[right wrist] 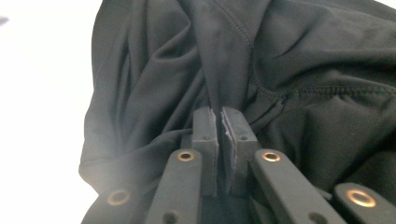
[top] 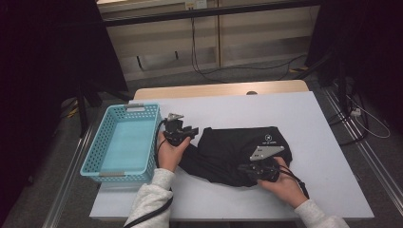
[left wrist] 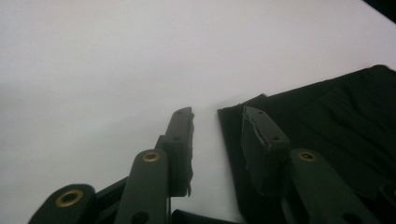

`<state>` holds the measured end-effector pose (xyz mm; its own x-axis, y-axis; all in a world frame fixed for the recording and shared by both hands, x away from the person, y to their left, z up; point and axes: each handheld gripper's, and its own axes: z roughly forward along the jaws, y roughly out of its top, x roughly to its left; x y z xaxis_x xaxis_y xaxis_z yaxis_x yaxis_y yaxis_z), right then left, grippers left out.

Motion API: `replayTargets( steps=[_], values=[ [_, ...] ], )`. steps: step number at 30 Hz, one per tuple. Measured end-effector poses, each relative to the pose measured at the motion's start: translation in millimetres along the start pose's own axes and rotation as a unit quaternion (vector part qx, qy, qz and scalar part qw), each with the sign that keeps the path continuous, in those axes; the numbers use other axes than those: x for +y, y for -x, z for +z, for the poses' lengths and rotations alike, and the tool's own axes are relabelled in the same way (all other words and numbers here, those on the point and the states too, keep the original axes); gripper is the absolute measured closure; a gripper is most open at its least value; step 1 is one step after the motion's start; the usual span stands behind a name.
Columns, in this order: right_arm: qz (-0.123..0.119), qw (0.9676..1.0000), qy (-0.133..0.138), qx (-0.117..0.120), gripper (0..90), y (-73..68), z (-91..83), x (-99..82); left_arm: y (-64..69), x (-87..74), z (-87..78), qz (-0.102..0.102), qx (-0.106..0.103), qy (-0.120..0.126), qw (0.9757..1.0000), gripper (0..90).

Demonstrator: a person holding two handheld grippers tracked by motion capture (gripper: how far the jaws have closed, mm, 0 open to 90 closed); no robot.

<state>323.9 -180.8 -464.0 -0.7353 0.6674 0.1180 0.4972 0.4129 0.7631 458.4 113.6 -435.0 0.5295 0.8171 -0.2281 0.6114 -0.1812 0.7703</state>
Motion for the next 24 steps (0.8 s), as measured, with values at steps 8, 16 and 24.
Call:
replayTargets(
  steps=[8, 16, 24],
  values=[
    [0.034, 0.9954, 0.053, -0.072, 59.7, 30.6, -27.3, 9.0, 2.9, -6.4, 9.3, 0.0, -0.007, -0.017, 0.9998, 35.3],
    [0.118, 0.974, 0.08, -0.176, 45.5, 82.5, -52.7, 2.4, 1.4, -6.3, 8.1, -0.023, -0.018, -0.024, 0.9993, 29.8],
    [0.142, 0.9584, 0.084, -0.233, 44.2, 101.5, -61.3, -1.9, 5.8, -11.2, 21.6, -0.031, -0.015, -0.059, 0.9976, 53.5]
  ],
)
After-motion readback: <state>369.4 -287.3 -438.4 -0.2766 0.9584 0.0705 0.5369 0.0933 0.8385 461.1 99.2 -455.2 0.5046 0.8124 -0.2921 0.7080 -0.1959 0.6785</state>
